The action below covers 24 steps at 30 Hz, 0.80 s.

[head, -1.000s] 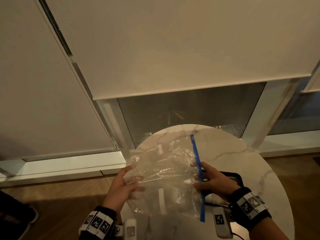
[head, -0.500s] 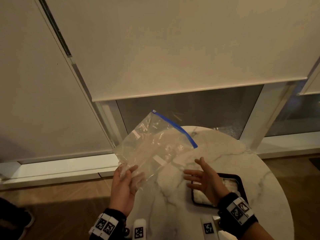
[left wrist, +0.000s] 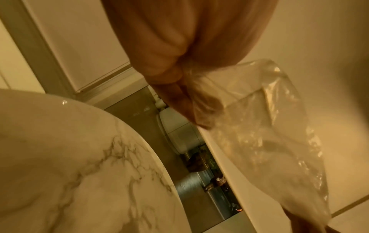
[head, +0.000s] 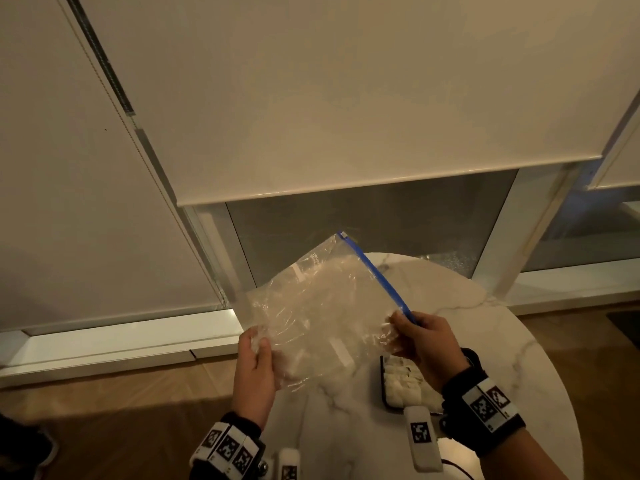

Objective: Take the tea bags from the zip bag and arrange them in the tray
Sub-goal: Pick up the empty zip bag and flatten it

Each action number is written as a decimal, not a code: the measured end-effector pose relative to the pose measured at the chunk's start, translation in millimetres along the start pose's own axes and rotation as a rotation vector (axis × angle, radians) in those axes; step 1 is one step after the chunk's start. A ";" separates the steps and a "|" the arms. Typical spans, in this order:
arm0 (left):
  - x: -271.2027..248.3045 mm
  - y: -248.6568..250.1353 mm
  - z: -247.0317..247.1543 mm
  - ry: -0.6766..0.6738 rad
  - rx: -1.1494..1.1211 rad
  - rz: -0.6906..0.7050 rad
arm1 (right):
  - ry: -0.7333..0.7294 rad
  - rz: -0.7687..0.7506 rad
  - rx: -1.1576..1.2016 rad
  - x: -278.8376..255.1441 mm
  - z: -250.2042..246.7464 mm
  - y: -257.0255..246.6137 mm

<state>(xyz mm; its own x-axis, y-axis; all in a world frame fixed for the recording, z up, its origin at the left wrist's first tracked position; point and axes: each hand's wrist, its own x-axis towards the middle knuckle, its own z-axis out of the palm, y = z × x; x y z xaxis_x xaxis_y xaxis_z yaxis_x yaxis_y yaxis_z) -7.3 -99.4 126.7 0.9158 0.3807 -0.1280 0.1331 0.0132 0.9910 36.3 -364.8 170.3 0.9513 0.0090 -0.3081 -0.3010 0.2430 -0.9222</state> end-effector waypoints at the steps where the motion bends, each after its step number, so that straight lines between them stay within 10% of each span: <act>1: 0.6 1.5 -0.7 -0.003 0.038 0.025 | 0.015 0.004 -0.029 1.8 -4.4 -0.8; 9: 0.0 4.1 9.5 0.024 -0.170 -0.071 | 0.173 -0.118 0.005 9.8 -15.5 2.0; 17: -0.7 19.4 12.3 -0.014 -0.426 -0.102 | -0.192 -0.403 -0.824 -8.4 15.3 36.7; 24: -5.5 26.1 11.6 -0.294 -0.651 -0.154 | -0.123 -0.484 -0.534 1.7 21.5 35.5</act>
<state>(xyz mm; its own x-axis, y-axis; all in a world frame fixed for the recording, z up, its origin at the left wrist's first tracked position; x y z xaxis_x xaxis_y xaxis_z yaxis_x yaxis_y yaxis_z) -4.5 -111.8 152.8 0.9809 0.0680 -0.1821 0.0997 0.6283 0.7716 28.6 -335.4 142.0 0.9772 0.1372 0.1621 0.1933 -0.2587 -0.9464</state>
